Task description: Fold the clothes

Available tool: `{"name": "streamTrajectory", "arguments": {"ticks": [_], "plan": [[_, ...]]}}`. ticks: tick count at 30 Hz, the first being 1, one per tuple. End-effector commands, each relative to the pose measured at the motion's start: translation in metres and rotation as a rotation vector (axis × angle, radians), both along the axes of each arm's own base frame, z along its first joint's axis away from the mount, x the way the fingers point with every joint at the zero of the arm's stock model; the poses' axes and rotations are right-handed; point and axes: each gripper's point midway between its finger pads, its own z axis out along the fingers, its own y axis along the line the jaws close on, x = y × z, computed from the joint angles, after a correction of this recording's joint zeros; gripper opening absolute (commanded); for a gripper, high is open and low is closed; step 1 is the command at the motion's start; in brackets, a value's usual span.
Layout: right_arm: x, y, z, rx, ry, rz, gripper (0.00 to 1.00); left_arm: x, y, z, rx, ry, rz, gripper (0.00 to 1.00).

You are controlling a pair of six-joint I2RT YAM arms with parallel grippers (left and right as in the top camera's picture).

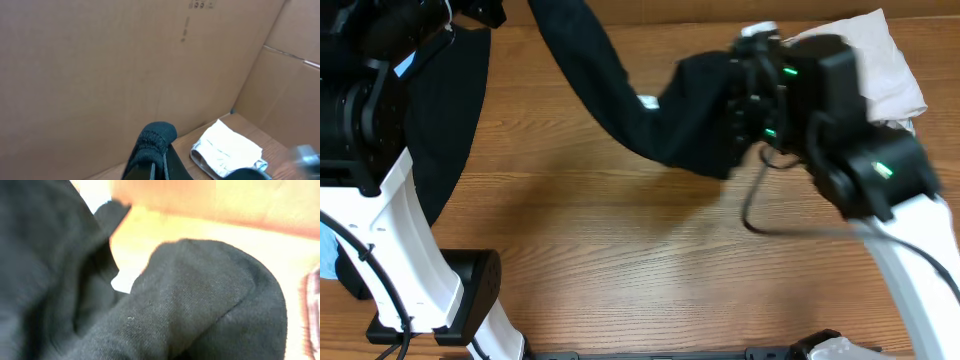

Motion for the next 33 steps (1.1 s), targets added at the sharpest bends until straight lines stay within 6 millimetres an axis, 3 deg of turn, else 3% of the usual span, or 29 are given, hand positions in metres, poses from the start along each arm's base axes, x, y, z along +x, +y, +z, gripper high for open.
{"name": "streamTrajectory", "arguments": {"ticks": [1, 5, 9, 14, 18, 24, 27, 30, 33], "plan": [[-0.025, -0.015, 0.041, 0.048, -0.090, -0.030, 0.04, -0.040, 0.012, 0.029, 0.034, -0.101, 0.055, 0.04], [-0.051, -0.026, 0.053, 0.057, -0.108, -0.031, 0.04, -0.076, 0.019, 0.041, 0.073, -0.143, 0.091, 0.04], [-0.066, -0.032, 0.050, 0.060, -0.075, -0.046, 0.04, -0.100, 0.026, 0.042, 0.094, -0.148, 0.130, 0.04], [-0.064, -0.032, 0.034, 0.033, -0.013, -0.047, 0.04, -0.100, 0.040, 0.021, 0.117, -0.053, 0.208, 0.04], [-0.051, -0.026, 0.014, 0.008, 0.055, -0.050, 0.04, -0.071, 0.050, -0.014, 0.148, 0.081, 0.267, 0.04], [-0.021, -0.022, -0.026, -0.056, 0.170, -0.094, 0.04, 0.001, 0.050, -0.088, 0.196, 0.316, 0.268, 0.04], [-0.002, -0.032, -0.042, -0.102, 0.193, -0.168, 0.04, 0.050, 0.045, -0.136, 0.209, 0.430, 0.243, 0.04], [0.012, -0.048, -0.046, -0.102, 0.197, -0.223, 0.04, 0.086, 0.036, -0.170, 0.199, 0.484, 0.191, 0.04], [0.023, -0.075, -0.045, -0.092, 0.195, -0.300, 0.04, 0.116, 0.011, -0.198, 0.176, 0.505, 0.097, 0.04]]}}
